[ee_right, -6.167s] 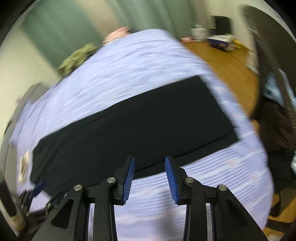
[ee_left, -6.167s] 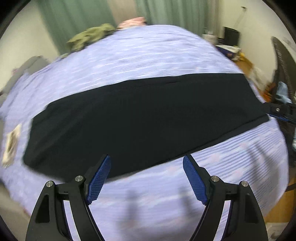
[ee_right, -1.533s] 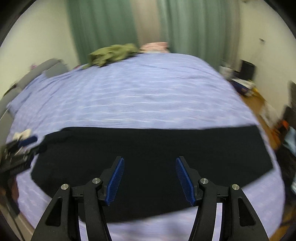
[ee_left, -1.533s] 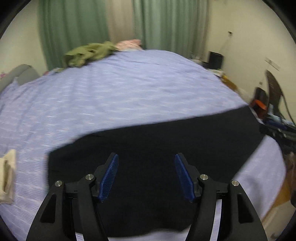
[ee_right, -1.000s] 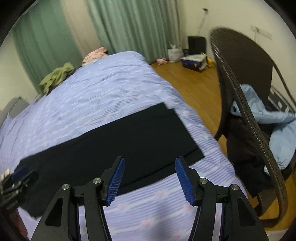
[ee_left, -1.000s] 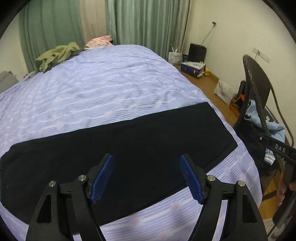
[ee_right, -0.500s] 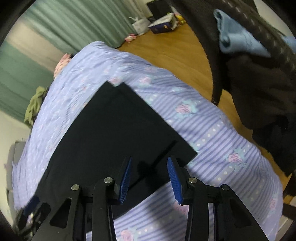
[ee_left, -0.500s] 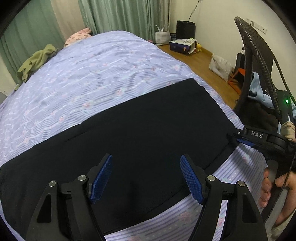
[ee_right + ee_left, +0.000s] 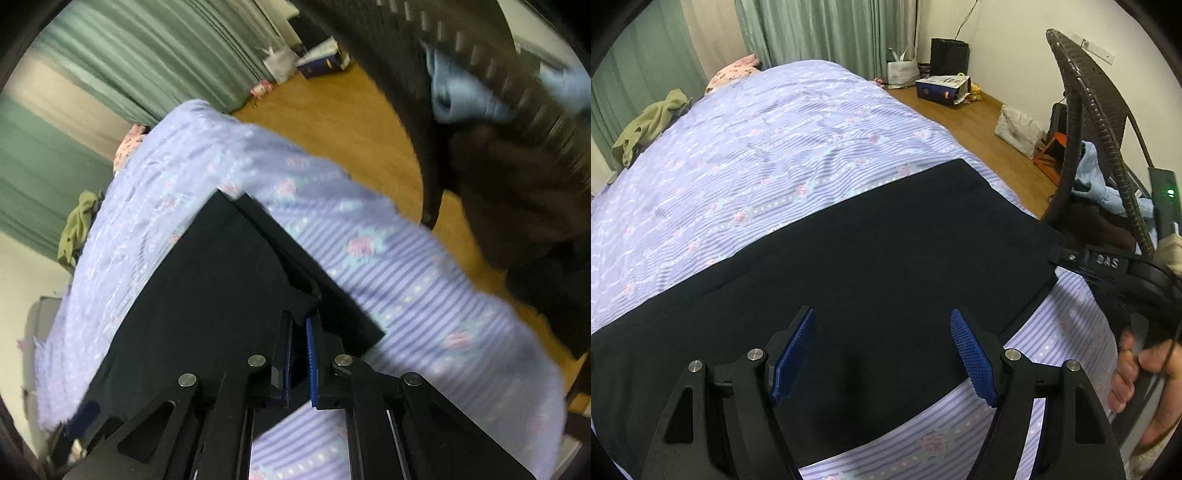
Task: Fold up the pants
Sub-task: 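Press the folded trouser edge with the right gripper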
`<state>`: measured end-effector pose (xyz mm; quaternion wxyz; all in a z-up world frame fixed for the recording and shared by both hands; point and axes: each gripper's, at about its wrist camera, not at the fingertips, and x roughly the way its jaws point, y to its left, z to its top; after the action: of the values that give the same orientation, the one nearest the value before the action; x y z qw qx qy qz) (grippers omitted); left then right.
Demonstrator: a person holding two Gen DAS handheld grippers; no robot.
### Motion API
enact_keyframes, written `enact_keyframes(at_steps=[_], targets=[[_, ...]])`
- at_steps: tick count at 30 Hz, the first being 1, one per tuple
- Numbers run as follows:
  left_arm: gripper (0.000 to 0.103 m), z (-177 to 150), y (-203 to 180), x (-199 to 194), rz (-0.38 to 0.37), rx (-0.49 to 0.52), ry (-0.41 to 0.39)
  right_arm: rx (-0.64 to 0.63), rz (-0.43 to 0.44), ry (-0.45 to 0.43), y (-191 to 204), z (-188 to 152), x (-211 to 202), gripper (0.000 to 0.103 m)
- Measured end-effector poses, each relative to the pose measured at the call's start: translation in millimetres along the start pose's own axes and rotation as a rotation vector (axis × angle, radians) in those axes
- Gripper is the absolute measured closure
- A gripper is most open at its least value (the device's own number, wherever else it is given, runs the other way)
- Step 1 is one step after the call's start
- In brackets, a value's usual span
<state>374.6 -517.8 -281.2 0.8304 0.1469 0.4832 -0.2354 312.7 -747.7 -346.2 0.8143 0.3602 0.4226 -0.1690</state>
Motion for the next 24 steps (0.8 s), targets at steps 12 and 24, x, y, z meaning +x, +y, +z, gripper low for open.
enact_keyframes(at_steps=[12,24], targets=[[0.029,0,-14,1,0.015,0.058,-0.001,-0.057,-0.075,0.048,-17,-8,7,0.084],[0.028,-7,-13,11,0.016,0.033,0.031,0.136,0.056,0.070,-44,-24,6,0.055]])
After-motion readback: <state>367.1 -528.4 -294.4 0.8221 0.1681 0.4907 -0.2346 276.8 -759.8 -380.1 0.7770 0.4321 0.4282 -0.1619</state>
